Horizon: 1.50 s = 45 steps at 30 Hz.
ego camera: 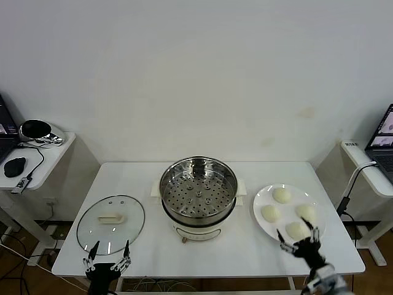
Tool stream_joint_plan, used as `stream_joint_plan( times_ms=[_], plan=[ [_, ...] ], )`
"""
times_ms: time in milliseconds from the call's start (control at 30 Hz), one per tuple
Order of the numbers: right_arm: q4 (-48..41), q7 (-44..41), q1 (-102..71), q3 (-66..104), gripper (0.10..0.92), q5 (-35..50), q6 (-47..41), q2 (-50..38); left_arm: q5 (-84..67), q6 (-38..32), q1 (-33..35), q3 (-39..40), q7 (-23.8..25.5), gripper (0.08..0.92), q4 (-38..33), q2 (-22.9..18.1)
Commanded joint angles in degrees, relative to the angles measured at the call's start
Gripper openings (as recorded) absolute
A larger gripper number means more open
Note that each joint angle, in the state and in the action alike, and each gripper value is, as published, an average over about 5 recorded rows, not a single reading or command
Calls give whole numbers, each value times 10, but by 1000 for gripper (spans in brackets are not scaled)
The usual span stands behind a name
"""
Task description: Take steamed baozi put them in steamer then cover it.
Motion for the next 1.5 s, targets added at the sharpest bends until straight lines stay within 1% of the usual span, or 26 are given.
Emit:
stream_joint_plan(
  times_ms=[33, 67, 200, 333, 433, 567, 700, 833, 933, 1133, 1500],
  plan=[
    [-45, -151, 149, 4, 823, -135, -35, -228, 24, 12, -3, -8, 5, 823, -5, 7],
    [-51, -165, 165, -2, 823, -137, -35, -238, 26, 12, -3, -8, 4, 823, -5, 7],
    [-105, -270, 295, -82, 823, -140, -34, -309, 33, 12, 0, -10, -1, 823, -7, 5],
    [-179, -359, 468, -232, 823, -142, -22, -332, 39, 12, 2, -14, -5, 823, -7, 3],
    [-246, -415, 599, -356, 823, -145, -4, -325, 42, 13, 3, -19, -5, 823, -6, 2],
    [-342, -474, 731, -486, 823, -151, 18, -288, 42, 15, 4, -27, -5, 823, -4, 4],
    [-430, -521, 807, -576, 823, -157, 46, -233, 42, 16, 4, -35, -4, 823, -1, 7],
    [-519, -537, 854, -623, 823, -173, 71, -171, 43, 17, 4, -40, -3, 823, 3, 8],
    [-563, -543, 871, -646, 823, -176, 83, -132, 45, 17, 4, -42, -2, 823, 5, 8],
    [-597, -540, 863, -663, 823, -178, 77, -81, 50, 16, 5, -45, -1, 823, 9, 8],
    [-666, -533, 849, -638, 823, -243, 67, -26, 52, 15, 6, -51, 1, 823, 9, 8]
  ],
)
